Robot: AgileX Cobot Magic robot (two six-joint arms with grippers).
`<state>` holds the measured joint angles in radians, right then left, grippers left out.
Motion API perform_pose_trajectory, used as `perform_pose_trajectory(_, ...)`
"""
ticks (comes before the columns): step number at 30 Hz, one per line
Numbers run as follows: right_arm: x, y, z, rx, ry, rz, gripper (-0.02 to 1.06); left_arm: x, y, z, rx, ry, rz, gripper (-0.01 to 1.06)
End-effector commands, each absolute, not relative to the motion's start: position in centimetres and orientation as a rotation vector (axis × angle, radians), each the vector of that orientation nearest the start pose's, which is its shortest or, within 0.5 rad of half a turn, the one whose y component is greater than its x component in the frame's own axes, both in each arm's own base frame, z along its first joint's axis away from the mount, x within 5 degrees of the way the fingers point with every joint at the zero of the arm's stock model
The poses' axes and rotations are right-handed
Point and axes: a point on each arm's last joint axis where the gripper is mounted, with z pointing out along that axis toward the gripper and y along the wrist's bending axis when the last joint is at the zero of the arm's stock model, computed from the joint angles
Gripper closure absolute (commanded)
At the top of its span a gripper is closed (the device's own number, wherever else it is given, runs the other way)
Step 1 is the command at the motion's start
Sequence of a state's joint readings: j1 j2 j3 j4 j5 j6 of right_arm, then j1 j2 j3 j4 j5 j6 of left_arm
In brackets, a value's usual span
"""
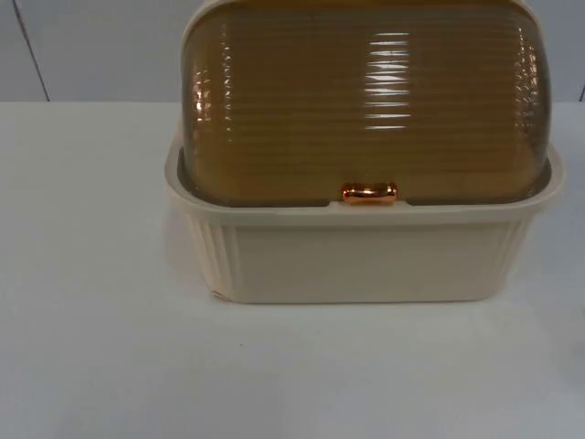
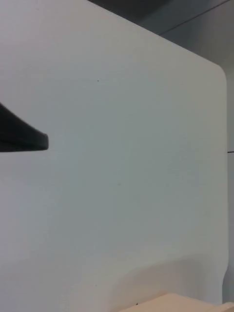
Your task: Open the box lid with the left hand, place the block into the box with the right hand, then close the box lid with the left hand.
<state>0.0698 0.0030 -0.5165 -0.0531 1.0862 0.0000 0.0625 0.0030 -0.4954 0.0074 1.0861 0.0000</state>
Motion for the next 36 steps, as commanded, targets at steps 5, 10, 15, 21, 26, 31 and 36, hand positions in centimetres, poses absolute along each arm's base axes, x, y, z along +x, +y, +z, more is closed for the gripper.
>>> perform_pose_trajectory(5, -0.8, -0.8, 28.8, -0.065, 1.99, -0.065, 0.0, -0.5, 0.1, 27.5, -0.068, 2.061, 0.044, 0.04)
perform_pose_trajectory(10, -1.1, -0.8, 29.4, 0.005, 1.967, -0.022, 0.0, -0.5, 0.1, 27.5, -0.068, 2.059, 0.052, 0.04)
perform_pose_trajectory(15, 0.2, -0.8, 31.2, 0.017, 2.018, -0.03, 0.0, -0.2, 1.0, 31.0, -0.098, 1.858, 0.166, 0.04)
perform_pose_trajectory(21, 1.9, -0.7, 33.1, 0.048, 2.012, -0.005, 0.0, 1.1, 1.5, 33.2, -0.122, 1.766, 0.214, 0.04)
perform_pose_trajectory(26, 4.8, -0.8, 34.4, 0.036, 2.052, -0.062, 0.0, 3.7, 1.4, 33.3, -0.126, 1.834, 0.167, 0.04)
perform_pose_trajectory(31, 6.9, -1.2, 35.7, 0.056, 2.007, -0.131, 0.0, 7.0, 1.5, 32.8, -0.114, 1.95, 0.17, 0.04)
perform_pose_trajectory(36, 7.9, -1.1, 36.7, 0.049, 1.994, -0.132, 0.0, 9.6, 1.3, 32.2, -0.126, 2.022, 0.11, 0.04)
